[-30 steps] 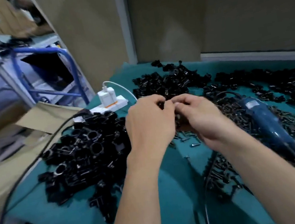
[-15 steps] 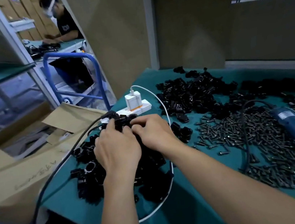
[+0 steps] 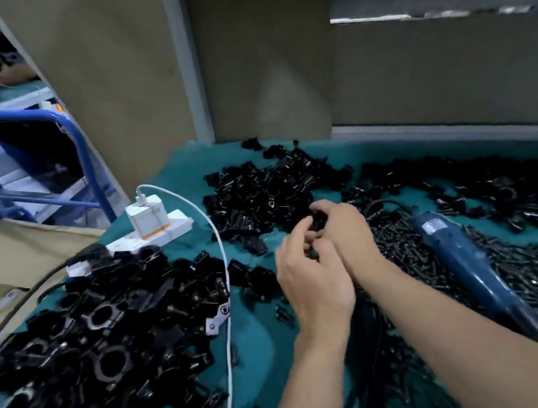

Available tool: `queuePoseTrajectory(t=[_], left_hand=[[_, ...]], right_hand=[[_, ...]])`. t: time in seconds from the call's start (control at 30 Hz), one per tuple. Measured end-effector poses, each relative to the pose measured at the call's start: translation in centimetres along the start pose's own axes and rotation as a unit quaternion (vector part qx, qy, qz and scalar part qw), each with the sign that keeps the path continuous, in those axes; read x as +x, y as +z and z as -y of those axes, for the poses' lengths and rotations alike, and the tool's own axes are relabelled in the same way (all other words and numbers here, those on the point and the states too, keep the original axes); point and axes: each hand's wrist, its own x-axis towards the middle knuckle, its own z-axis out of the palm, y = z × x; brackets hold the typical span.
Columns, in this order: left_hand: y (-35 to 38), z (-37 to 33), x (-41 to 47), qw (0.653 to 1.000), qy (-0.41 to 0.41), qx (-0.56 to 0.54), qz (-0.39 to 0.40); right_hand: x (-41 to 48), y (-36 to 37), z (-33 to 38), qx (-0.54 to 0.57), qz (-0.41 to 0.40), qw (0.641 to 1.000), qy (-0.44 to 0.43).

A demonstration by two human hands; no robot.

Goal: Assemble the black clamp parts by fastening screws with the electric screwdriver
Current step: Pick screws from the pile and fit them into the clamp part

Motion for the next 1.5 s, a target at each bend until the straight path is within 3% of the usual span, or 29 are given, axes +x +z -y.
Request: queuePoseTrajectory(t=[0.1,0.27,0.37,0.47,0.6,0.77,0.9,1.07,1.27,1.37,1.43,1.5], left_hand=[[0.8,1.5,1.1,0.999,-0.037,0.026,0.005],[0.7,2.8,2.1,0.996,-0.068,0.053,0.011],[0.7,2.5,2.1,0.997,-0.055,0.056,0.014],[0.5,2.1,1.6,0.998,0.013,0.058,0.02],[0.8,1.0,-0.2,0.989,0.104,0.039,0.094],[2.3,0.8,-2.4,0.956,0.125,0.013,0.265],[3.4,1.1,-2.7,0.948,0.06,-0.052,0.309],[3.9,1.4,-2.4,0.939,0.003,-0.132,0.318],[3.3,1.1,-1.8,0.878,-0.049,-0.221,0.422],[3.5,1.2,-2.0,0.875,-0.03,-0.208,0.437],[4.0,1.3,-2.3,0.895,-0.013,-0.191,0.402],[4.4,1.7,-2.5,0.918,0.028,-0.163,0.36]], right_hand=[[2.5,0.1,-1.0,-0.165,0.003,0.986,-0.032],[4.2,-0.2,-0.5,-0.252,0.005,0.966,-0.056],[2.5,-0.7,-1.1,-0.173,-0.038,0.981,-0.076],[-0.7,-2.0,-1.9,0.02,-0.055,0.997,-0.051],[-5.7,-4.0,-4.0,0.285,-0.047,0.957,0.01],[-9.6,-5.7,-7.3,0.239,-0.148,0.96,0.004],[-10.6,-5.7,-9.0,0.259,-0.131,0.957,0.014],[-10.5,-5.0,-9.6,0.474,-0.095,0.874,0.056],[-10.5,-5.4,-9.5,0.536,-0.102,0.837,0.046],[-10.6,-5.8,-9.5,0.515,-0.083,0.852,0.035],[-10.7,-6.2,-9.4,0.42,-0.085,0.903,0.038],[-10.8,-6.6,-9.3,0.25,-0.128,0.959,0.035]])
